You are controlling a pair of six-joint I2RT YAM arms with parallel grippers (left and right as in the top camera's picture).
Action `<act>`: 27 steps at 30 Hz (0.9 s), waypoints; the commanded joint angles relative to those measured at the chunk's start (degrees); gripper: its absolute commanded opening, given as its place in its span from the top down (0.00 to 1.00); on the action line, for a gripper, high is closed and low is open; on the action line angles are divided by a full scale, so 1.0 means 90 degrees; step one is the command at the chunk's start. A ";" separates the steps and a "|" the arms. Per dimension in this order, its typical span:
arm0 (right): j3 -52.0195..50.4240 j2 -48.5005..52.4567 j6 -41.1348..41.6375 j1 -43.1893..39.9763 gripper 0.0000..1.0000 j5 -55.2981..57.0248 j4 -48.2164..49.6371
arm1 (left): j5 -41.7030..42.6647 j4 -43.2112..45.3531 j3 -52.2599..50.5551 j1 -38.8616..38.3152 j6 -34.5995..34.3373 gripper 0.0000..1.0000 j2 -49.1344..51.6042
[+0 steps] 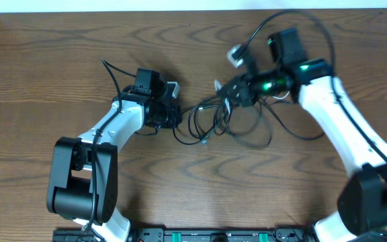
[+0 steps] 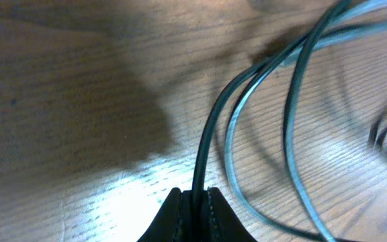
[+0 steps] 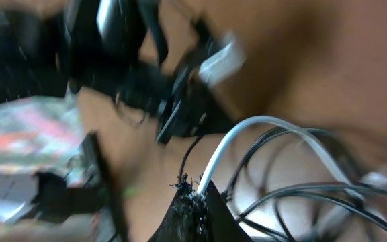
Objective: Untangle cables
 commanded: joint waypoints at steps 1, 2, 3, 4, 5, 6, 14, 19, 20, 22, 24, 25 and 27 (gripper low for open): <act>0.0449 -0.0418 0.0454 -0.0187 0.99 0.1180 -0.0002 | -0.0522 -0.0209 0.0121 0.0017 0.0129 0.91 0.0027; 0.0539 -0.0500 0.0590 -0.0250 0.99 0.1462 -0.0005 | -0.0845 -0.0316 0.0121 0.0017 0.0126 0.91 0.0027; 0.0595 -0.0561 0.0690 -0.0306 0.99 0.1673 -0.0005 | -0.1180 -0.0432 0.0121 0.0017 0.0107 0.92 0.0027; 0.0641 -0.0617 0.0811 -0.0369 0.99 0.1909 -0.0005 | -0.1501 -0.0520 0.0121 0.0017 0.0036 0.92 0.0027; 0.0673 -0.0678 0.0981 -0.0452 0.99 0.2188 0.0000 | -0.2069 -0.0607 0.0121 0.0017 -0.0209 0.92 0.0027; 0.0680 -0.0709 0.1103 -0.0515 0.99 0.2368 0.0000 | -0.2516 -0.0663 0.0121 0.0017 -0.0469 0.94 0.0027; 0.0680 -0.0765 0.1783 -0.0984 0.99 0.4177 -0.0398 | -0.4634 -0.0952 0.0121 0.0017 -0.2934 0.92 0.0027; 0.0622 -0.0755 0.1428 -0.0913 0.90 0.3835 -0.0716 | -0.3978 -0.0828 0.0121 -0.0005 -0.3232 0.92 0.0027; 0.0588 -0.0750 0.1370 -0.0877 0.86 0.3757 -0.0748 | -0.3837 -0.0804 0.0121 -0.0005 -0.3232 0.92 0.0027; 0.0488 -0.0726 0.1372 -0.0780 0.77 0.3575 -0.0811 | -0.3558 -0.0777 0.0121 -0.0005 -0.3232 0.92 0.0027; 0.0304 -0.0675 0.1372 -0.0619 0.66 0.3288 -0.0838 | -0.3339 -0.0775 0.0121 -0.0017 -0.3235 0.92 0.0027; 0.0204 -0.0658 0.1372 -0.0539 0.61 0.3208 -0.0828 | -0.3264 -0.0777 0.0121 -0.0027 -0.3237 0.92 0.0027; -0.0087 -0.0619 0.1370 -0.0316 0.53 0.3220 -0.0772 | -0.3218 -0.0782 0.0121 -0.0049 -0.3237 0.92 0.0027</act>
